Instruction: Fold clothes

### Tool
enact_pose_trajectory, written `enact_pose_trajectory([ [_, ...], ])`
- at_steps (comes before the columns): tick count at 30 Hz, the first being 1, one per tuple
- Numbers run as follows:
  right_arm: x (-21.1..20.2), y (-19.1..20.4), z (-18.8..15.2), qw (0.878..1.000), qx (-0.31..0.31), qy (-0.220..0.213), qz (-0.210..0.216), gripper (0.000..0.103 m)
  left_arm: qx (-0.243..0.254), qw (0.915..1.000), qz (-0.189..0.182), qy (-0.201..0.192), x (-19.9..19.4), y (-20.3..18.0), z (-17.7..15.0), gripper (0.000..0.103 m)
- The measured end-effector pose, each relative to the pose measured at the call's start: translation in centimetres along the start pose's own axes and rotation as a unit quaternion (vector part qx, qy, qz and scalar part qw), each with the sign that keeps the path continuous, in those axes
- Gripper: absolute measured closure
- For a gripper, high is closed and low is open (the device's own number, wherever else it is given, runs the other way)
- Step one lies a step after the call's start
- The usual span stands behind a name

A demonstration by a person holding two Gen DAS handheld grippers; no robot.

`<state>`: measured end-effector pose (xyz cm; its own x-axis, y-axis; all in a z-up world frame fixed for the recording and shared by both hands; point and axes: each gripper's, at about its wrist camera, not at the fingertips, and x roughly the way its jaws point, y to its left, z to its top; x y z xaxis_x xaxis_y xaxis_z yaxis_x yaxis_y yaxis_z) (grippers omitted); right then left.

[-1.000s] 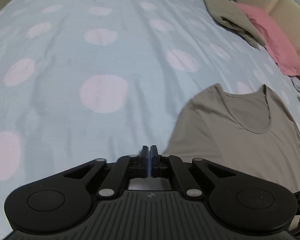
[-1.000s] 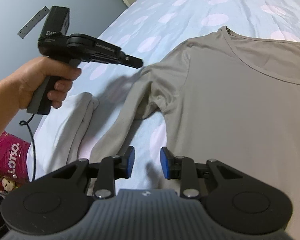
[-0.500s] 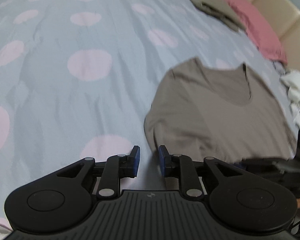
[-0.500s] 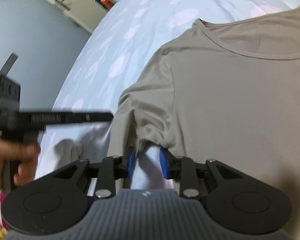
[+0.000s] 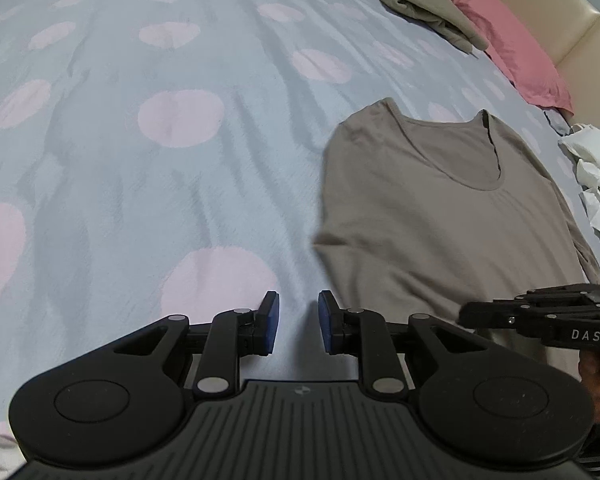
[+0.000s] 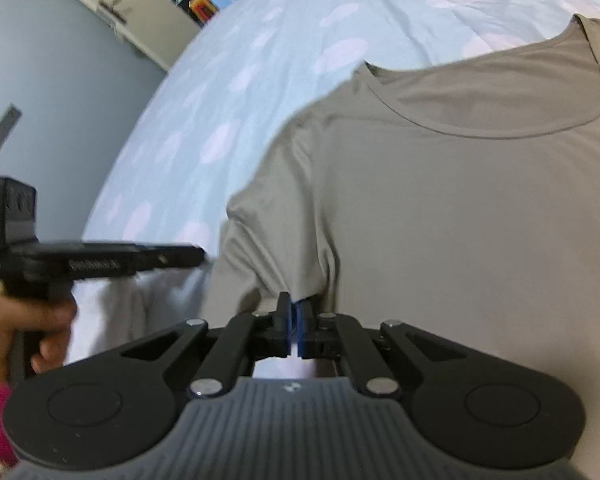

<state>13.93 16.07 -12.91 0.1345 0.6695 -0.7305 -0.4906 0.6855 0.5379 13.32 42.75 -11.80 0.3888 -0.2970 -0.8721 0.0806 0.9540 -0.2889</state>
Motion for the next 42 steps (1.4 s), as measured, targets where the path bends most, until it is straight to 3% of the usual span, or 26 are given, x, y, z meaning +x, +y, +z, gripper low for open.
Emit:
enact_pose_trajectory([
  [4,0.2,-0.7,0.1,1.0,-0.006,0.023,0.005,0.094,-0.002,0.9999,-0.011,0.006,-0.4,0.0,-0.6,0.084],
  [6,0.0,-0.6,0.1,0.999,-0.001,0.025,0.021,0.073,-0.004,0.9996,-0.023,0.016,-0.4,-0.1,-1.1,0.082],
  [7,-0.2,-0.4,0.0,0.999,-0.005,0.025,0.026,0.069,-0.004,0.9994,-0.028,0.021,-0.5,-0.2,-1.3,0.08],
  [11,-1.0,0.4,-1.5,0.998,-0.019,0.044,0.033,0.068,0.01,0.9985,-0.038,0.039,-0.5,-0.8,-2.7,0.079],
  [16,-1.2,2.9,-4.9,0.992,-0.068,0.081,0.066,0.068,-0.005,0.9979,-0.055,0.033,-0.7,-1.0,-3.6,0.079],
  [21,-0.1,5.0,-7.4,0.99,-0.081,0.078,0.081,0.068,-0.008,0.9971,-0.069,0.032,-0.3,-2.1,-3.9,0.079],
  [22,0.1,5.3,-7.7,0.99,-0.078,0.078,0.086,0.068,-0.005,0.9971,-0.067,0.034,-0.2,-2.3,-4.0,0.086],
  [23,0.2,5.6,-8.0,0.99,-0.08,0.078,0.087,0.08,0.001,0.9972,-0.065,0.038,-0.2,-2.6,-4.0,0.103],
  [25,0.0,6.0,-8.1,0.988,-0.092,0.077,0.093,0.102,0.004,0.9969,-0.071,0.033,-1.0,-2.7,-4.0,0.103],
  [29,-0.9,6.2,-8.1,0.986,-0.103,0.072,0.108,0.103,-0.012,0.9956,-0.093,0.003,-3.1,-2.1,-3.7,0.103],
  [32,-1.9,5.7,-7.7,0.988,-0.097,0.07,0.102,0.102,-0.02,0.9963,-0.084,-0.007,-3.8,-1.8,-3.6,0.103],
  [36,-2.2,5.7,-8.4,0.987,-0.087,0.095,0.093,0.087,-0.024,0.9978,-0.062,0.001,-3.8,-1.4,-4.1,0.103],
  [37,-2.2,6.1,-8.8,0.986,-0.097,0.1,0.095,0.072,-0.024,0.9979,-0.06,0.005,-3.7,-1.3,-4.3,0.102],
  [38,-2.4,6.8,-9.4,0.983,-0.117,0.103,0.097,0.066,-0.025,0.998,-0.058,0.008,-3.6,-1.2,-4.4,0.102],
  [42,-2.4,9.3,-11.8,0.97,-0.186,0.115,0.103,0.066,-0.026,0.998,-0.056,0.014,-3.5,-1.1,-4.8,0.1],
])
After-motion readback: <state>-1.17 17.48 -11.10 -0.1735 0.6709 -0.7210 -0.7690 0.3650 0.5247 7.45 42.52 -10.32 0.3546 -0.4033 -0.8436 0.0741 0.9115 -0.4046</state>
